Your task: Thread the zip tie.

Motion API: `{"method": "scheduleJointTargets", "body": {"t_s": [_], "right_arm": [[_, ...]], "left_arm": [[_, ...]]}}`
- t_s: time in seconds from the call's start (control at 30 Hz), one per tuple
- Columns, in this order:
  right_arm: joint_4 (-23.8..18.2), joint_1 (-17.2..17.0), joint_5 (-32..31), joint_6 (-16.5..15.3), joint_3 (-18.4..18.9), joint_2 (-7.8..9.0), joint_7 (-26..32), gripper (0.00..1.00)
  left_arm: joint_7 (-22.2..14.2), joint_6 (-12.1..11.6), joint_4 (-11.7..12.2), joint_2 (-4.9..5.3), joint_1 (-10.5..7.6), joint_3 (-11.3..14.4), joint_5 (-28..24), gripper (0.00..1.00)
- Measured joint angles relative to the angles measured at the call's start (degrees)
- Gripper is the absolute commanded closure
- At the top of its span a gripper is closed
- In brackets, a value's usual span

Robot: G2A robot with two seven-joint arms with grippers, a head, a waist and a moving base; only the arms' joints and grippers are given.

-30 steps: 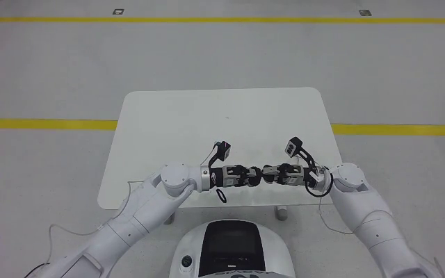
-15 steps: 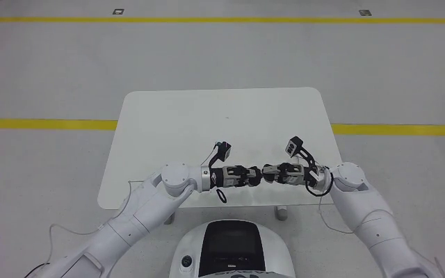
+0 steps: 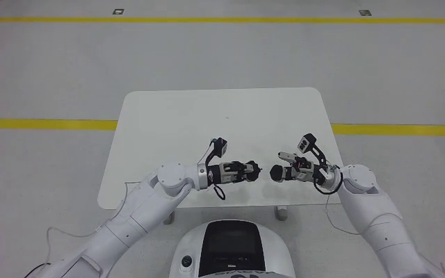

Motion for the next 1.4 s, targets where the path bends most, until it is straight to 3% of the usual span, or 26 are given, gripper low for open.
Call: {"method": "scheduleJointTargets", "body": {"t_s": [0.4,0.47,0.6,0.73,0.9,1.23,1.4], "right_arm": [[0.0,0.0,0.0,0.0,0.0,0.0,0.0,0.0],[0.0,0.0,0.0,0.0,0.0,-0.01,0.0,0.0],[0.0,0.0,0.0,0.0,0.0,0.0,0.0,0.0],[0.0,0.0,0.0,0.0,0.0,-0.01,0.0,0.0],[0.0,0.0,0.0,0.0,0.0,0.0,0.0,0.0],[0.0,0.0,0.0,0.0,0.0,-0.01,0.0,0.0],[0.0,0.0,0.0,0.0,0.0,0.0,0.0,0.0]], "left_arm": [[0.8,-0.5,0.3,0.03,0.27,-0.2,0.3,1.0],[2.5,-2.9,1.6,-0.04,0.34,-0.5,1.2,1.0],[2.2,-10.4,5.7,-0.42,-0.16,-1.0,-0.7,1.0],[4.7,-14.5,8.7,-0.91,-1.37,0.1,5.9,1.0],[4.7,-14.3,8.9,-1.19,-1.58,-1.0,11.2,1.0],[-4.1,-14.3,6.5,-1.81,0.53,-6.8,15.1,1.0],[-5.2,-14.3,6.4,-1.94,0.7,-7.2,14.5,1.0]]}}
